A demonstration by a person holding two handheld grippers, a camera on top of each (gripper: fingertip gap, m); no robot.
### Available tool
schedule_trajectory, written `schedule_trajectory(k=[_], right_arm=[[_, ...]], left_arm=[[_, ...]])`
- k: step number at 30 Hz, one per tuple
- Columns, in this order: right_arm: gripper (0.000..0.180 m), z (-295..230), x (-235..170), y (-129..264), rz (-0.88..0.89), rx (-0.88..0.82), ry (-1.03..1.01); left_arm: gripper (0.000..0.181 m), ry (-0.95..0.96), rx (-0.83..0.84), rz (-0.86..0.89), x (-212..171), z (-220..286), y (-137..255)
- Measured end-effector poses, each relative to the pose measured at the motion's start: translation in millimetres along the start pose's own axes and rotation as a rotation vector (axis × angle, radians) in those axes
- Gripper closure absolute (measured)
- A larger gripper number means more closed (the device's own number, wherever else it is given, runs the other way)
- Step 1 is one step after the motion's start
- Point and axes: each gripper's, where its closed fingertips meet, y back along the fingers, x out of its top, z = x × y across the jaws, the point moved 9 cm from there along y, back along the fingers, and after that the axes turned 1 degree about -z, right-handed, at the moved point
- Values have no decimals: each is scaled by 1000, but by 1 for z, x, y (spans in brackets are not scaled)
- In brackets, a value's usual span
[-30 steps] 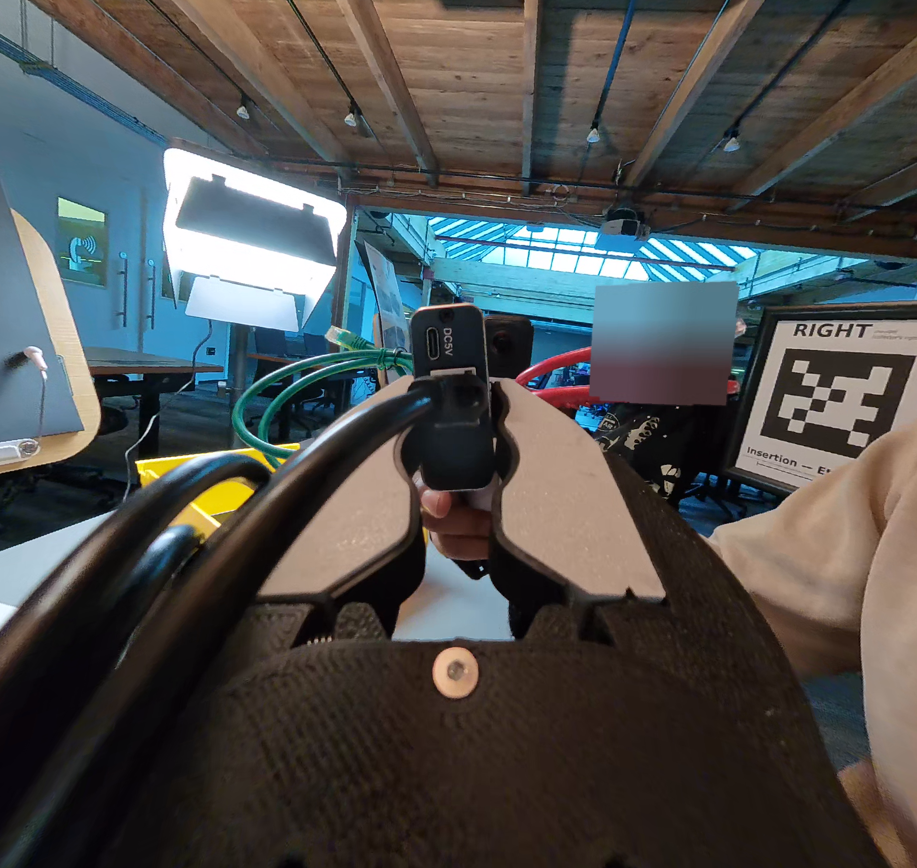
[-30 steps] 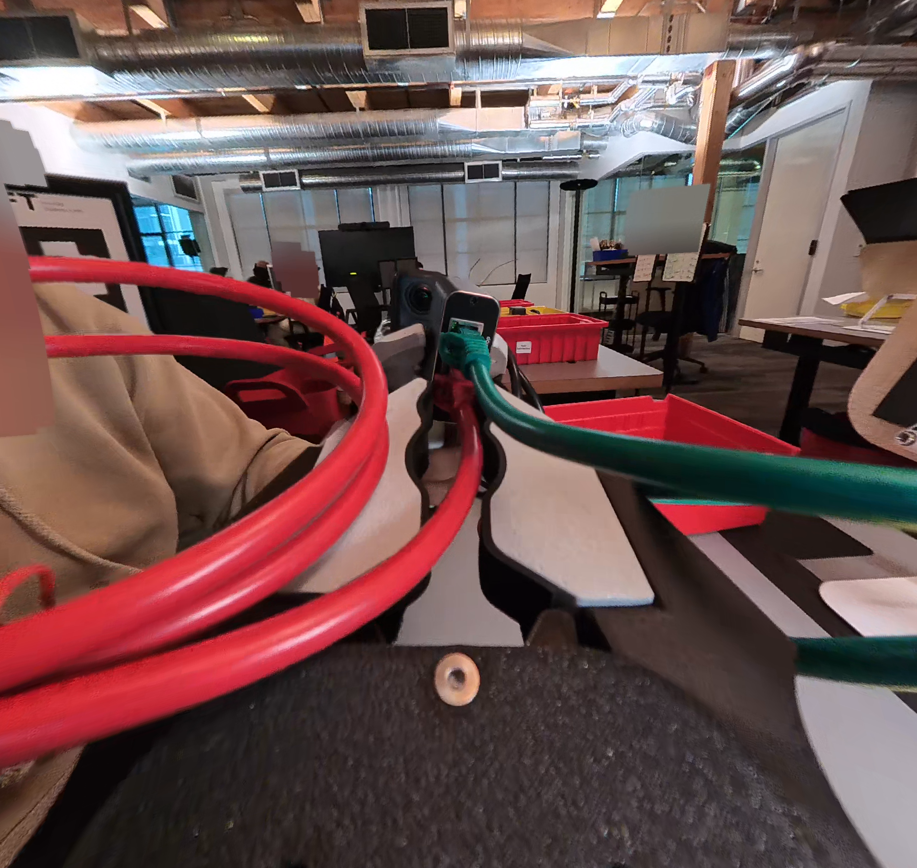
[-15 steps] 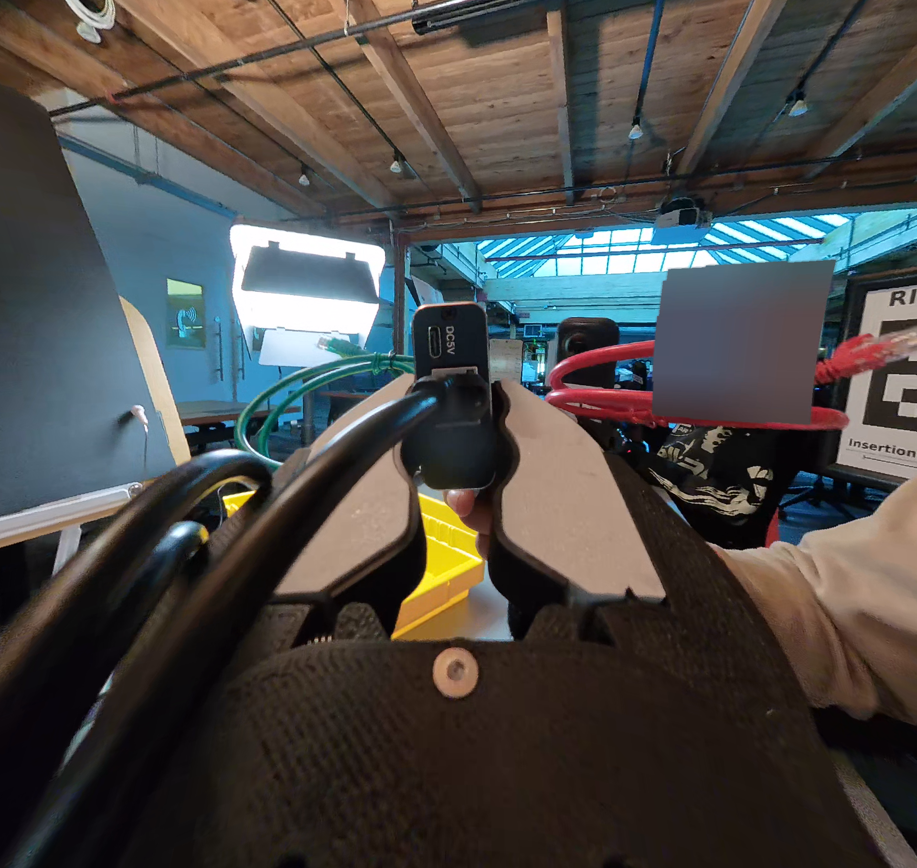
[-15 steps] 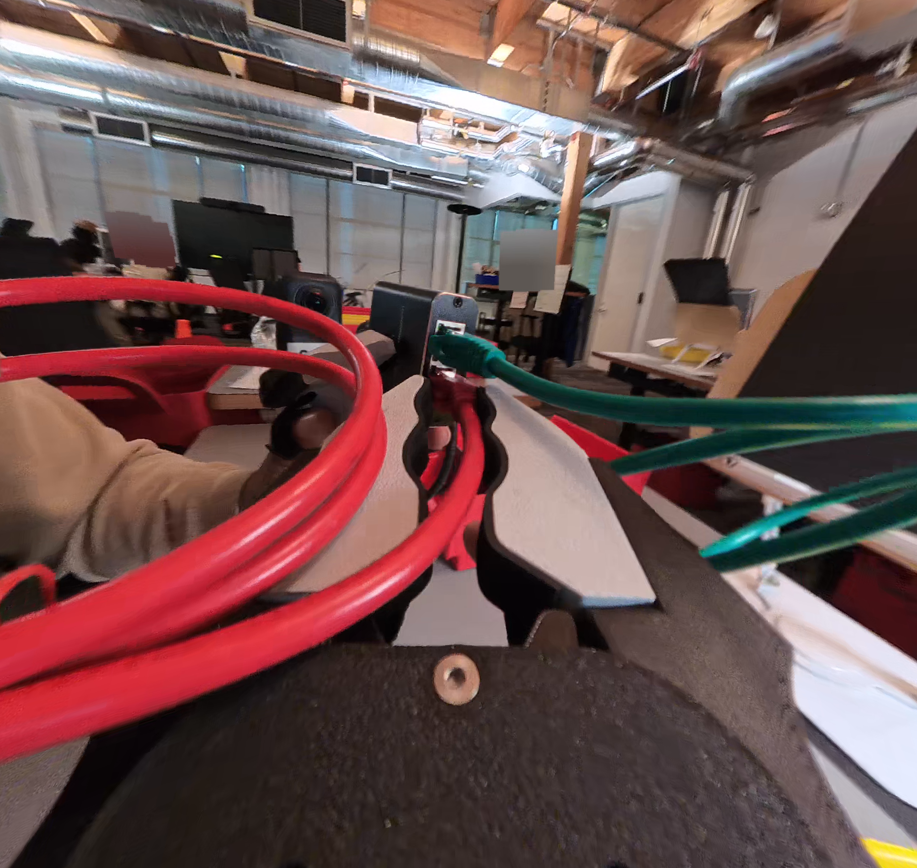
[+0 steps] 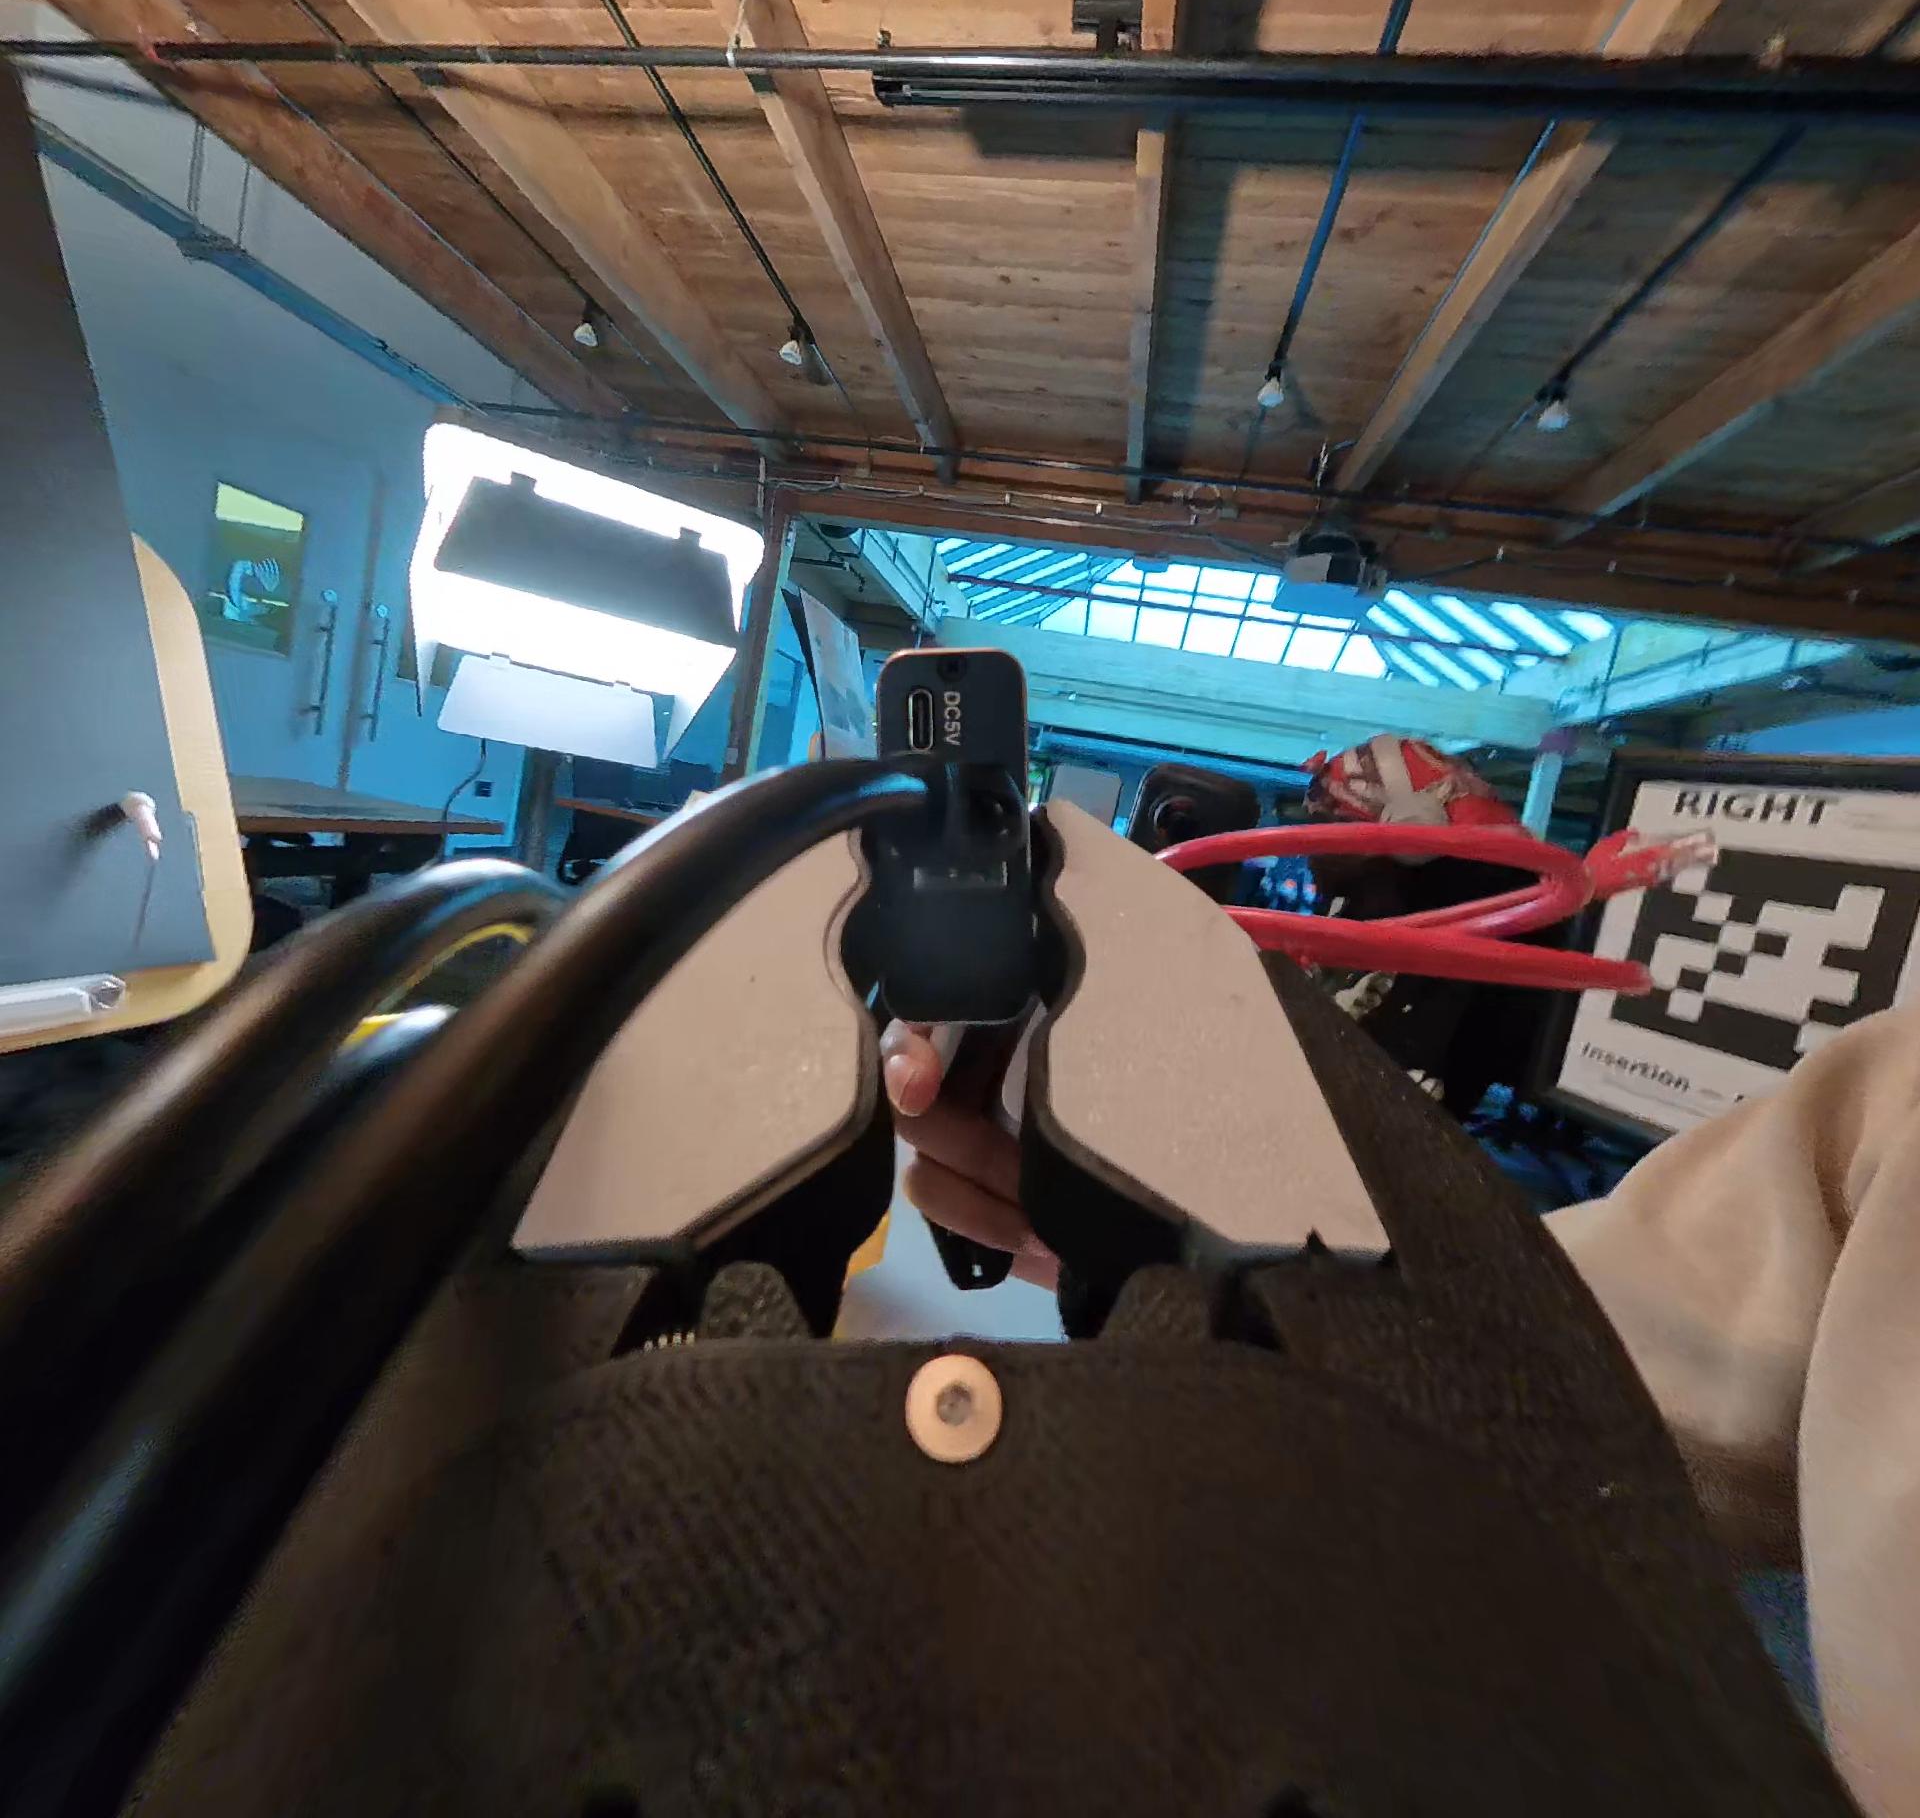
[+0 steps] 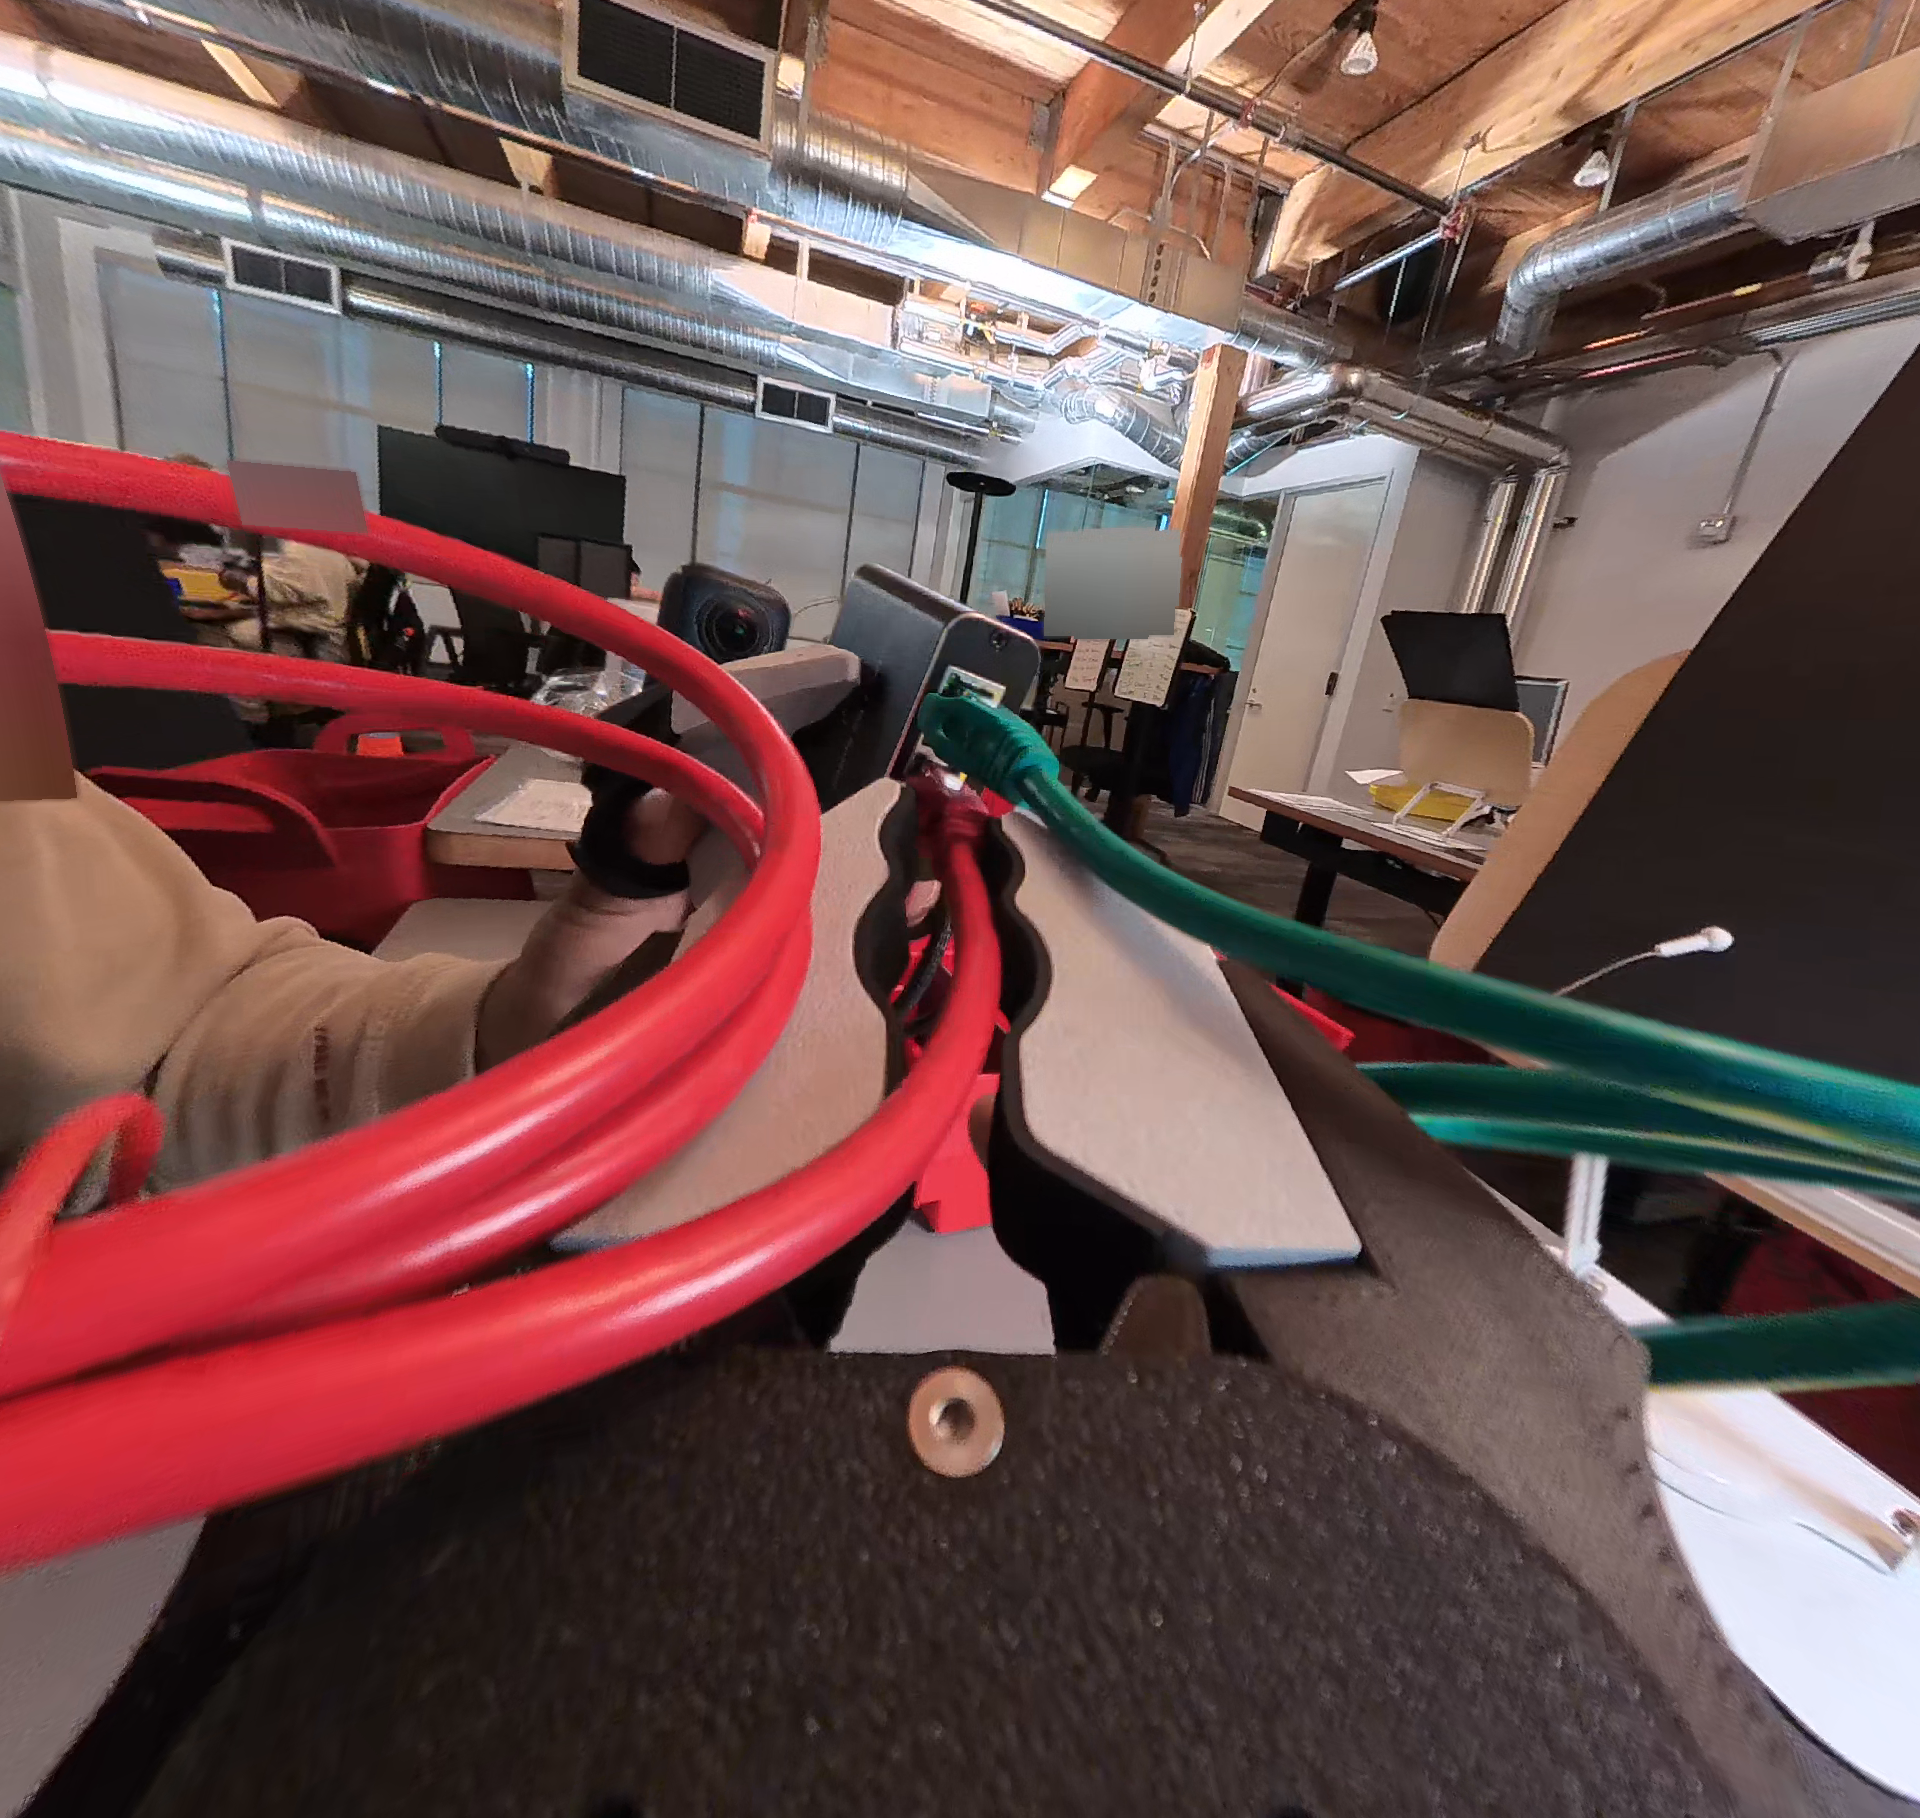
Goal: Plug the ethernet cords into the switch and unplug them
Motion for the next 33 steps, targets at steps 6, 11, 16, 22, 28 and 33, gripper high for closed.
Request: schedule_trajectory(k=[6, 11, 16, 22, 28, 33], right_arm=[[168, 2, 0, -3, -28, 130, -146], [167, 6, 0, 0, -26, 152, -182], [165, 2, -2, -2, -55, 152, -142], [164, 1, 2, -1, -80, 126, -119], [164, 2, 4, -1, -76, 138, -125], [164, 1, 5, 0, -73, 155, -135]], left_arm=[[156, -29, -79, -12, 1, -4, 4], [154, -34, -87, -66, -2, -5, 2], [150, -85, -67, -191, -8, -2, -4], [153, -118, -56, -199, -6, 3, -5], [153, -90, -54, -163, -9, 4, -5], [154, -33, -80, -134, -11, 3, -5]])
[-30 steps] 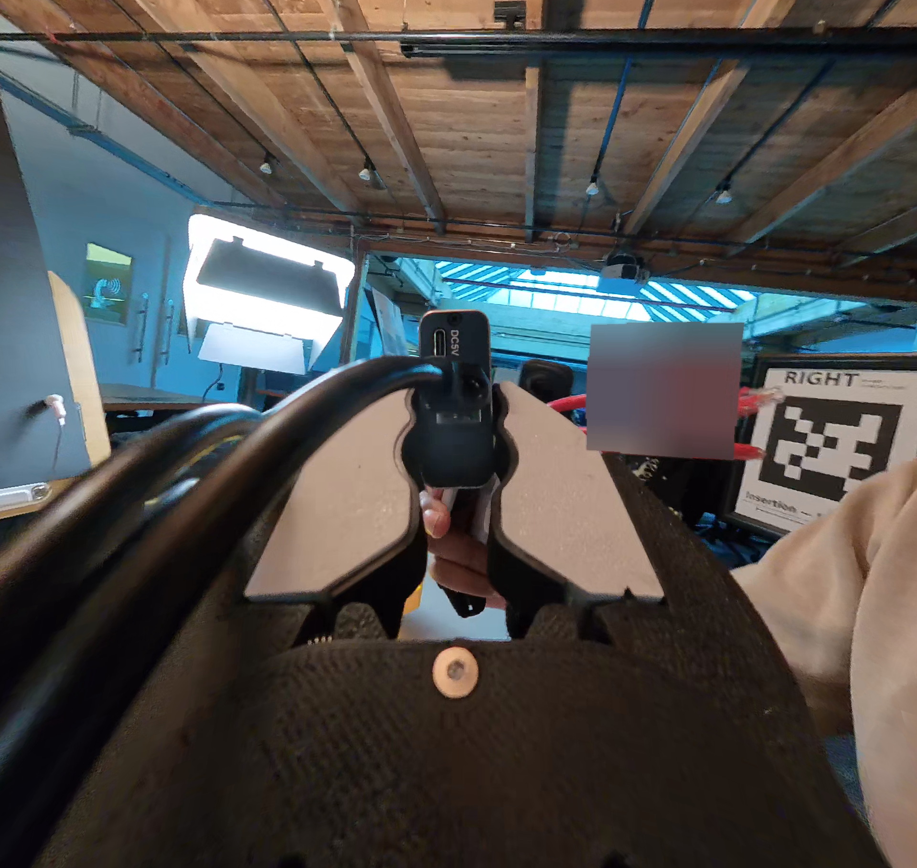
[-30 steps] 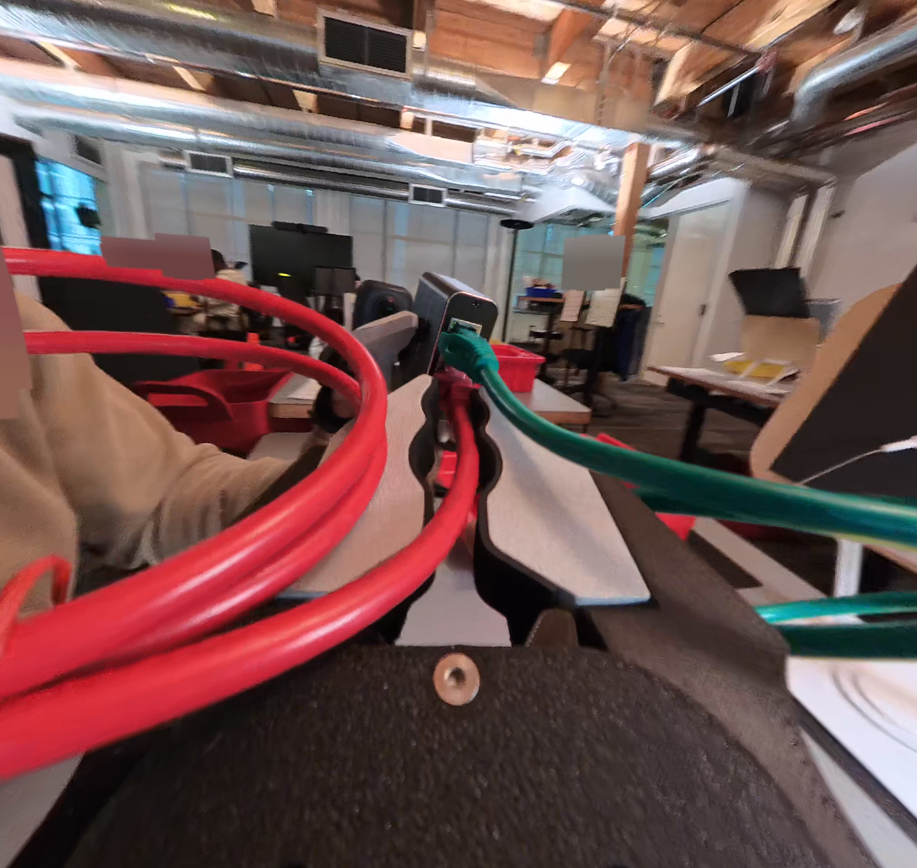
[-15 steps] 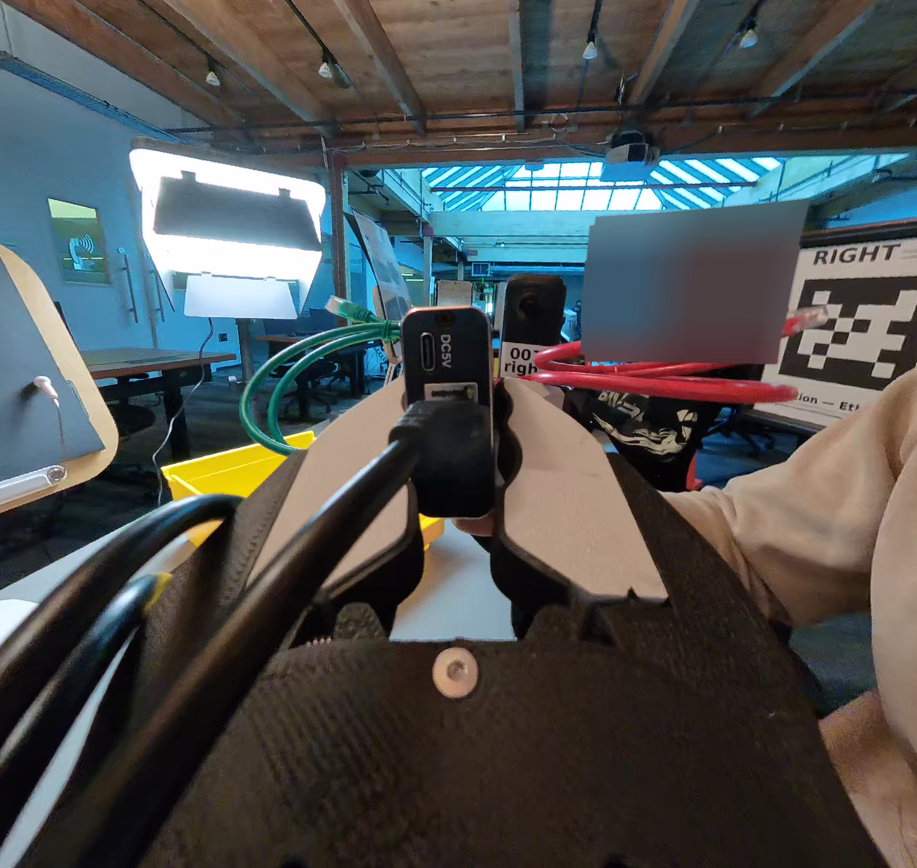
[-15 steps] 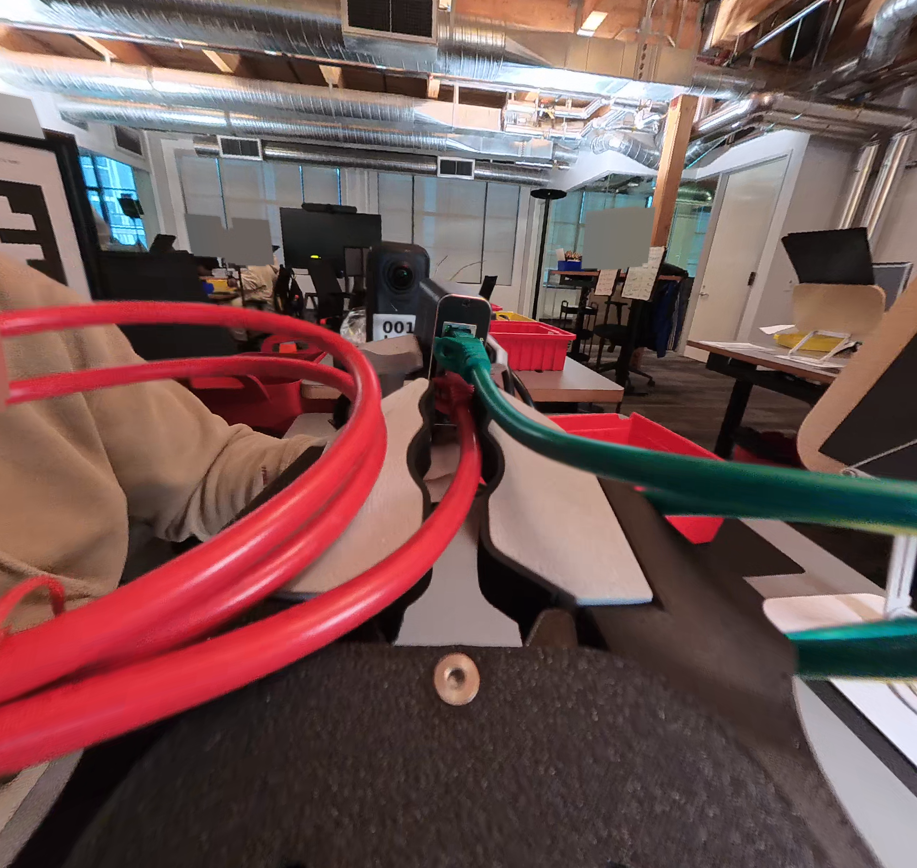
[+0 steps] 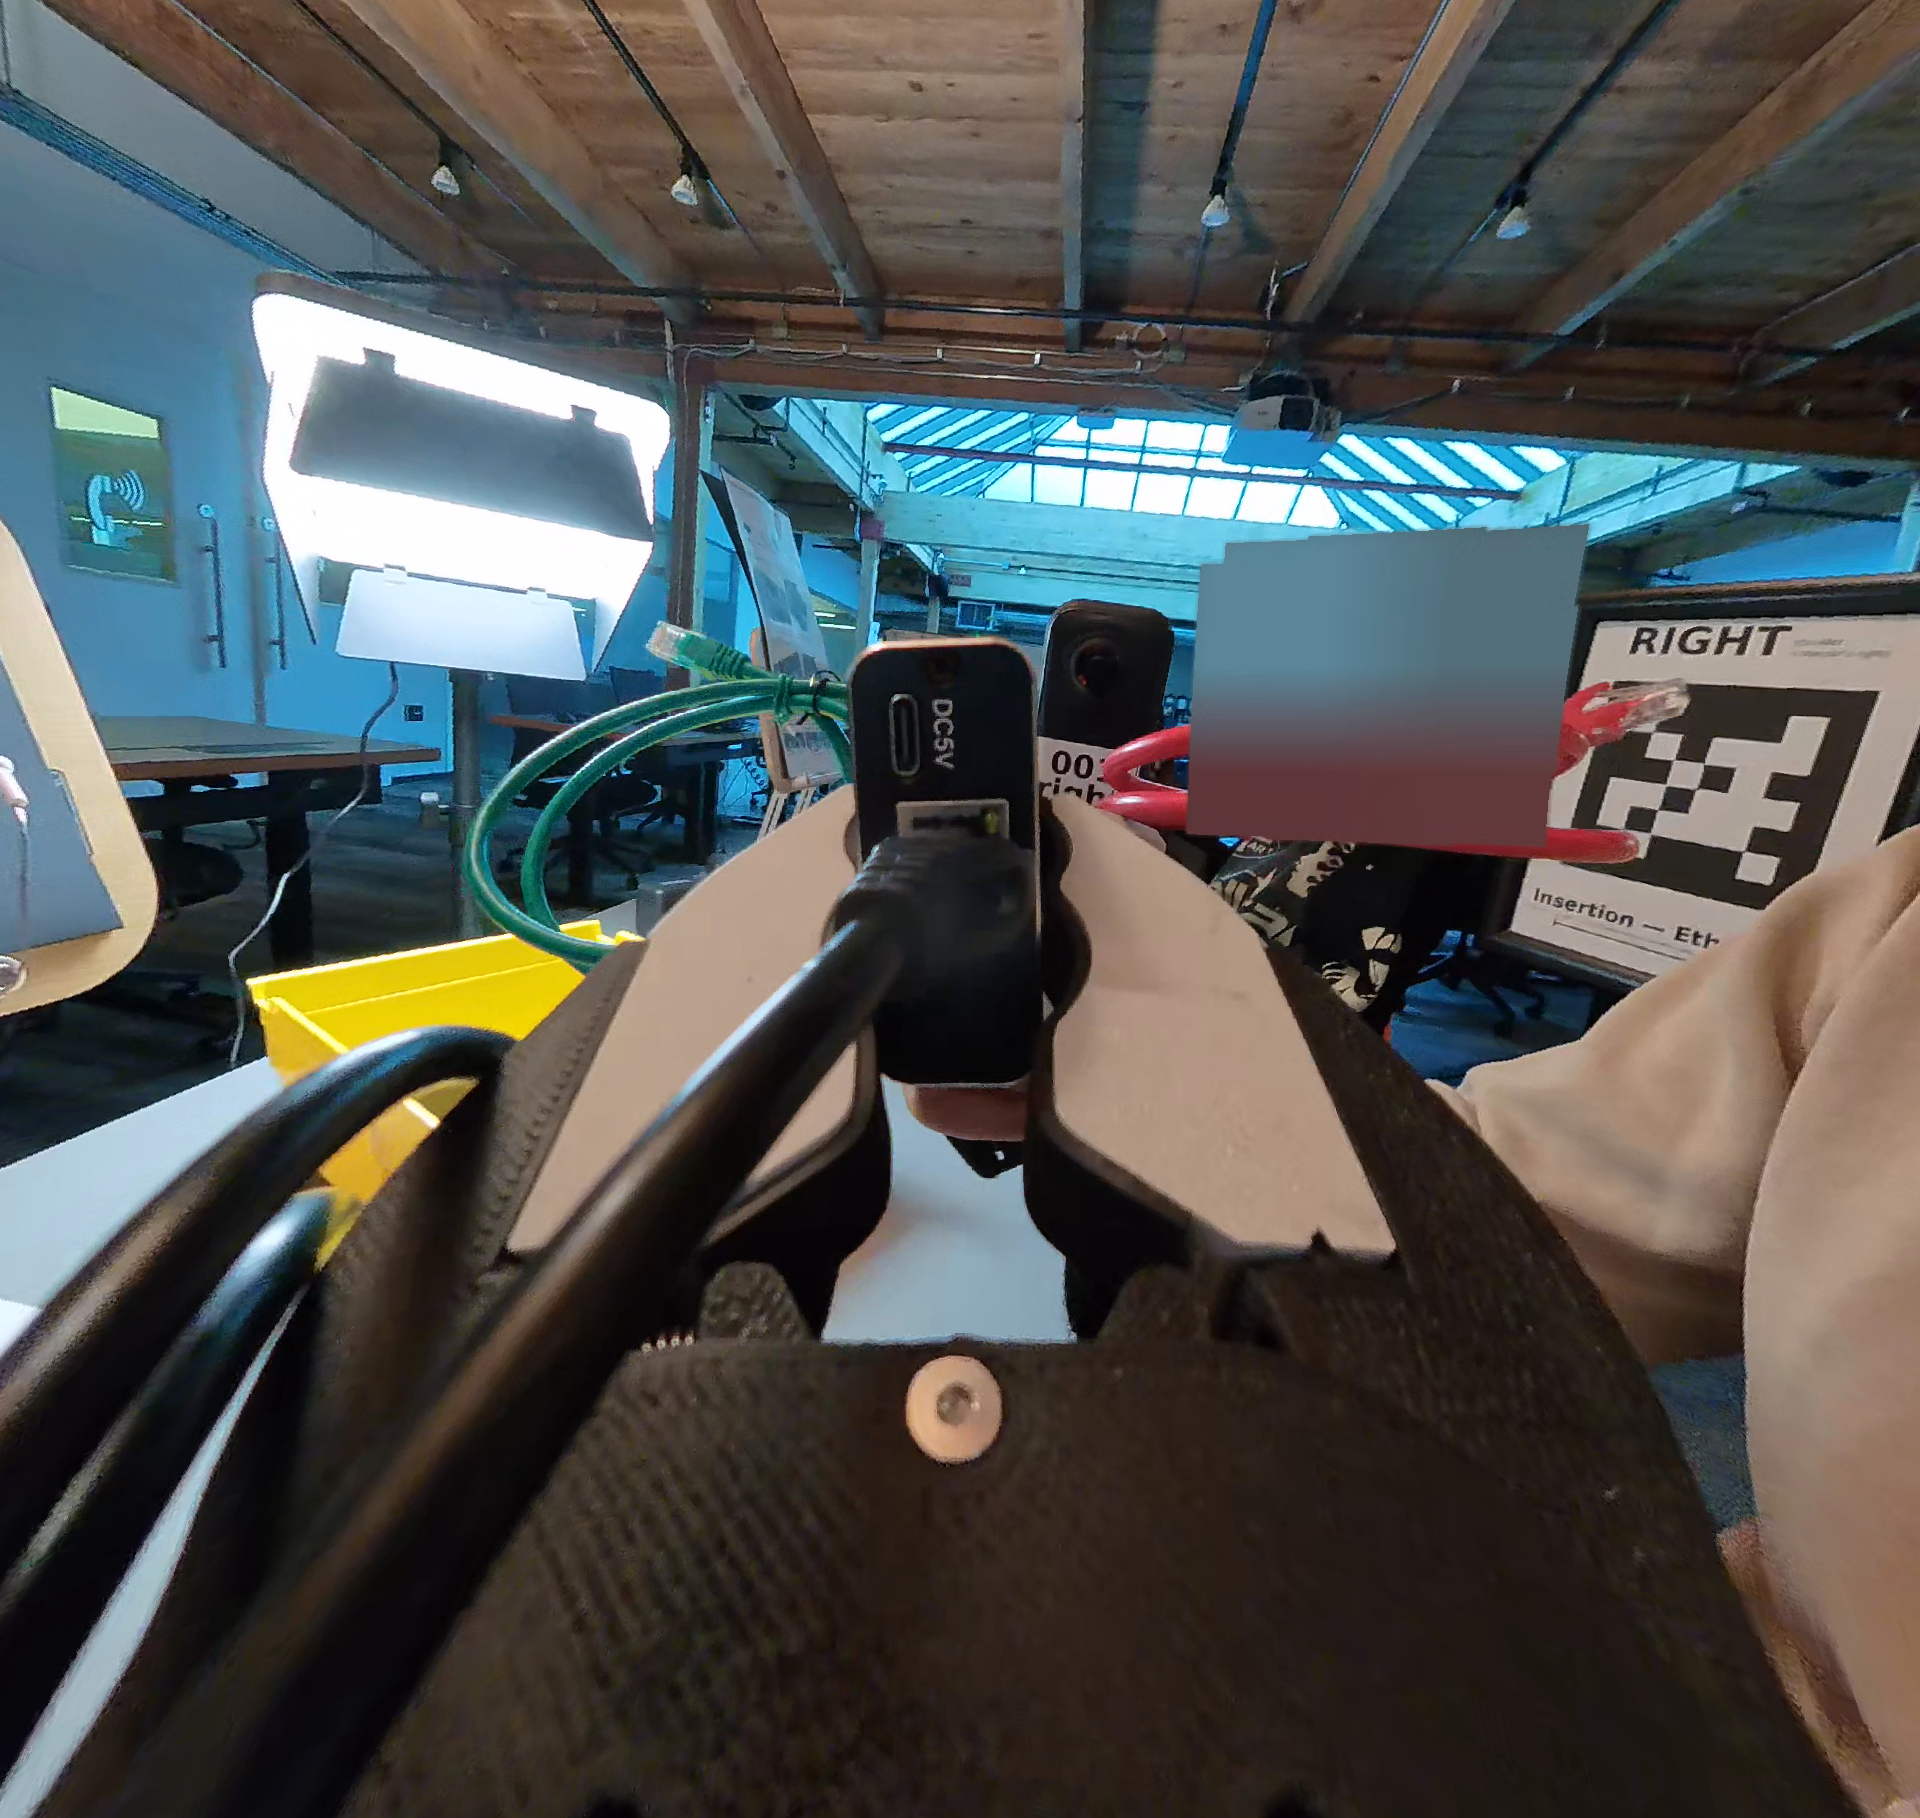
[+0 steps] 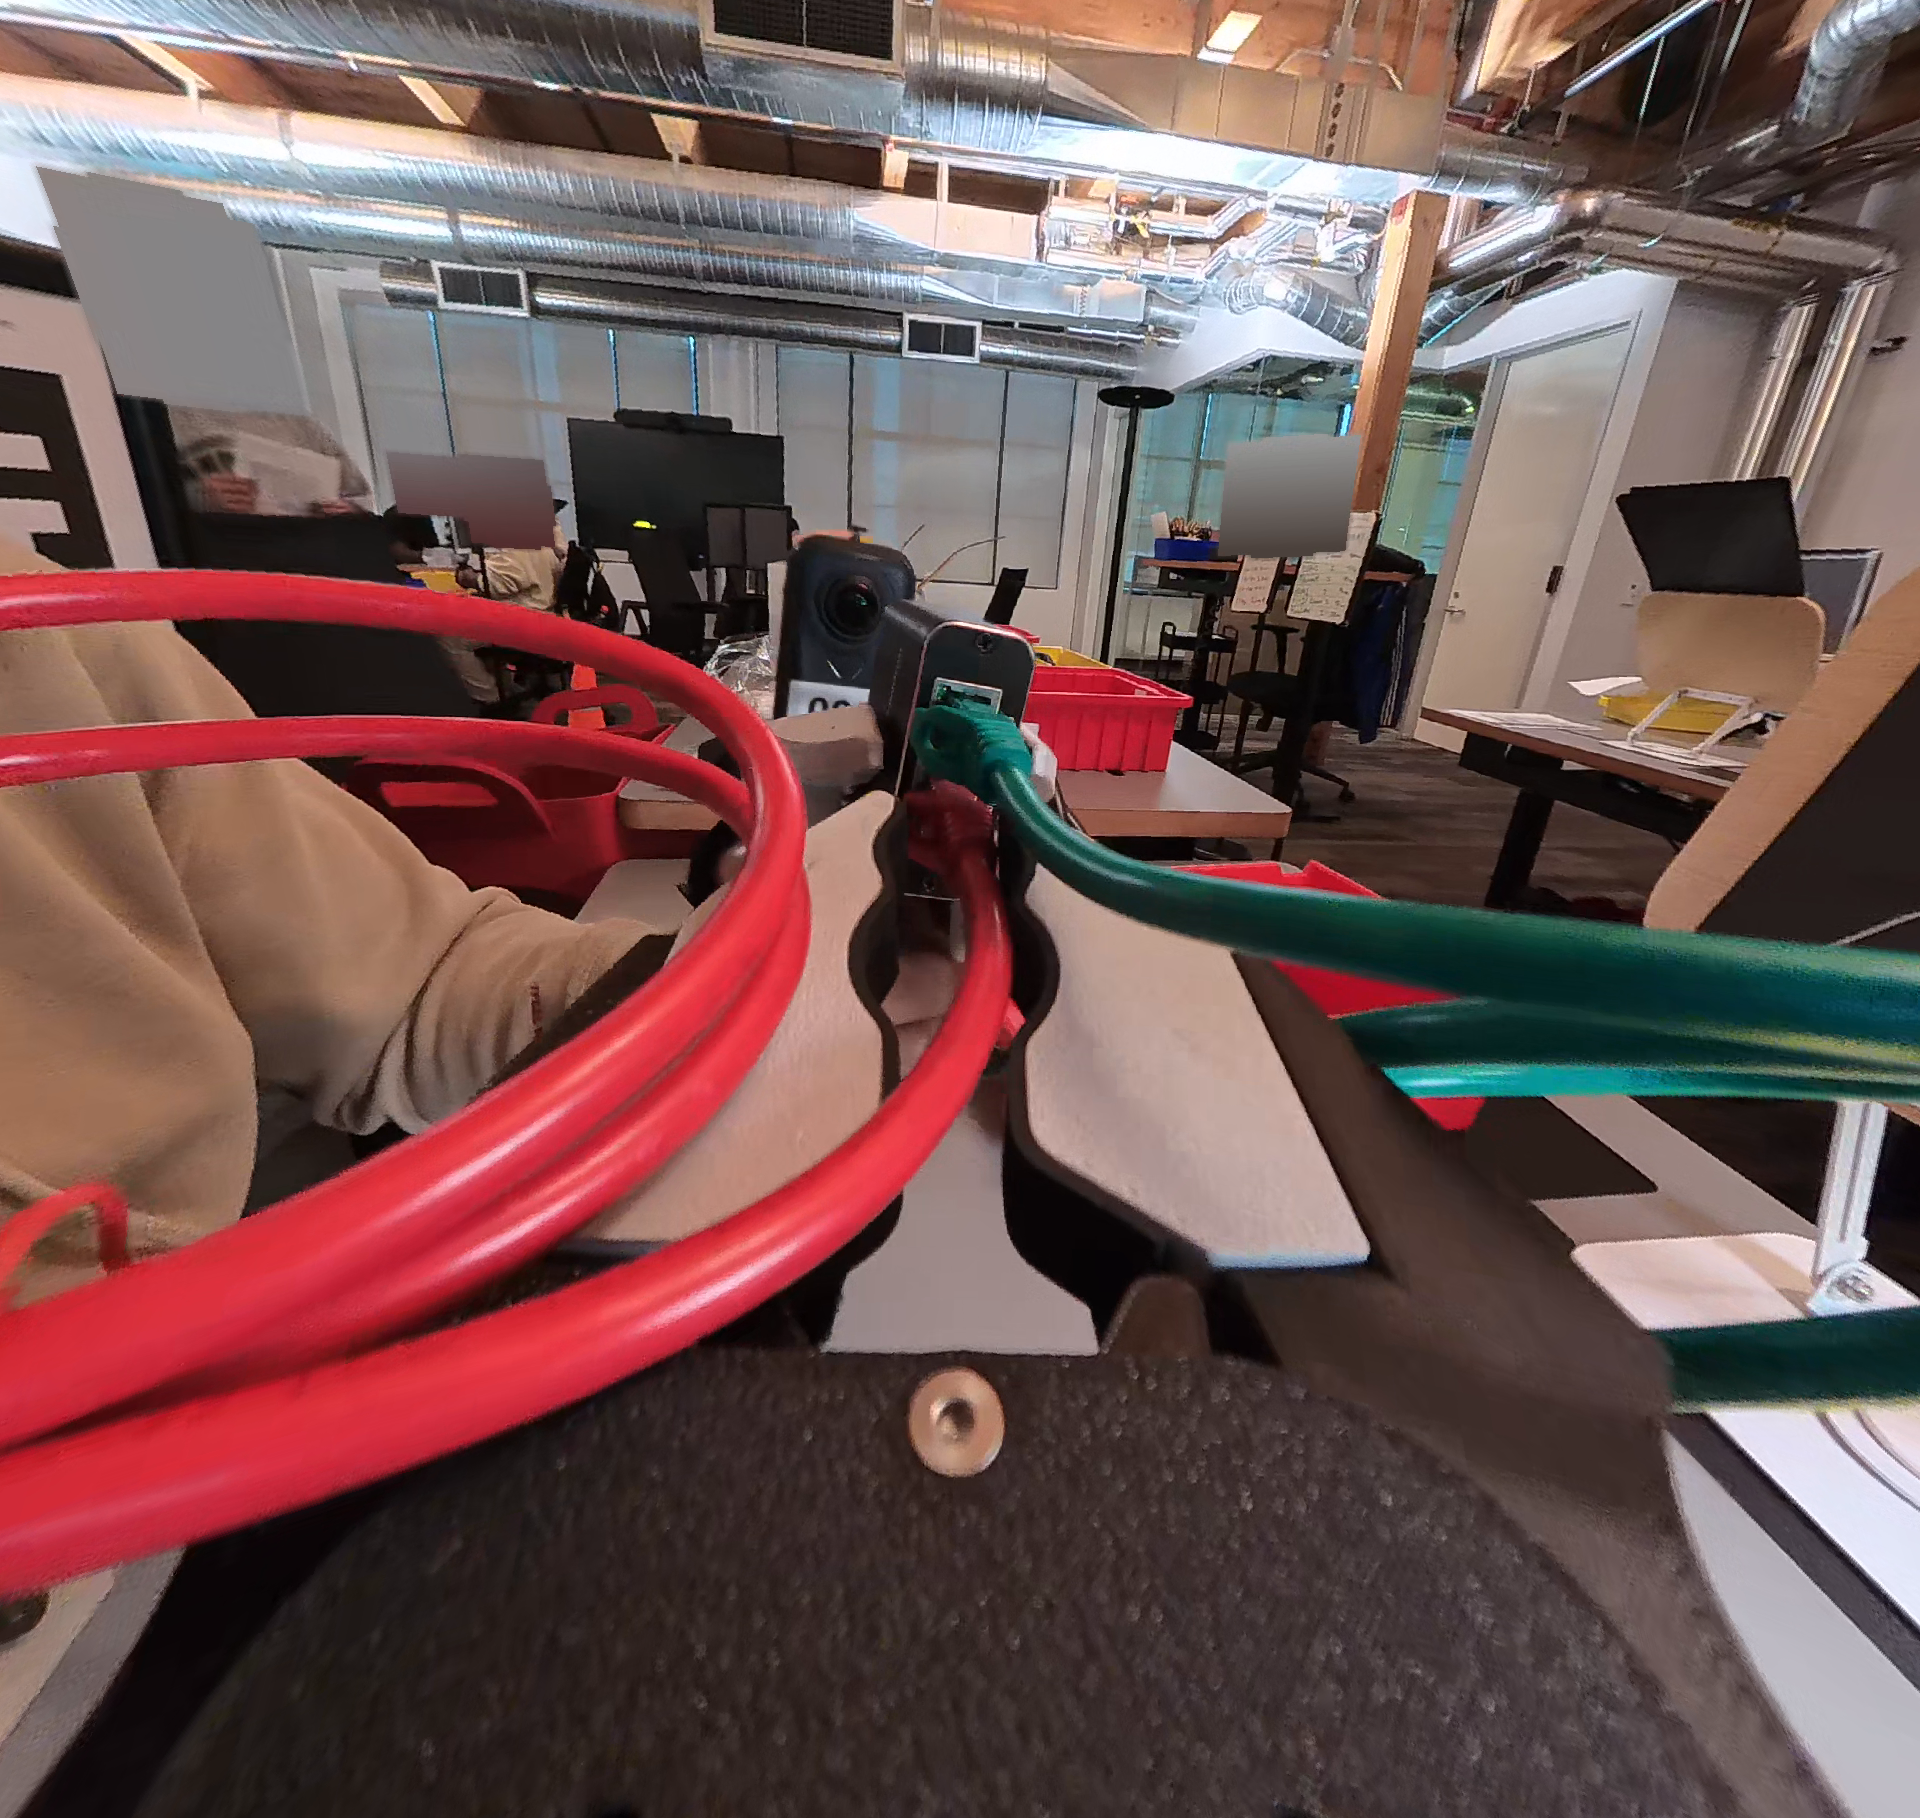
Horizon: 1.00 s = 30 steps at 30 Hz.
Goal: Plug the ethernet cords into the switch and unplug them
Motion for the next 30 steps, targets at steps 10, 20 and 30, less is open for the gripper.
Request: schedule_trajectory(k=[10, 20, 30], right_arm=[[159, 3, 0, -1, 4, -33, -52], [155, 1, -4, -3, -25, 3, -76], [160, 1, 2, 0, -29, 12, -34]], left_arm=[[153, 197, -26, 86, -9, -7, 0], [153, 89, 25, 47, -9, -1, -3], [154, 44, 28, 28, -4, 4, -4]])
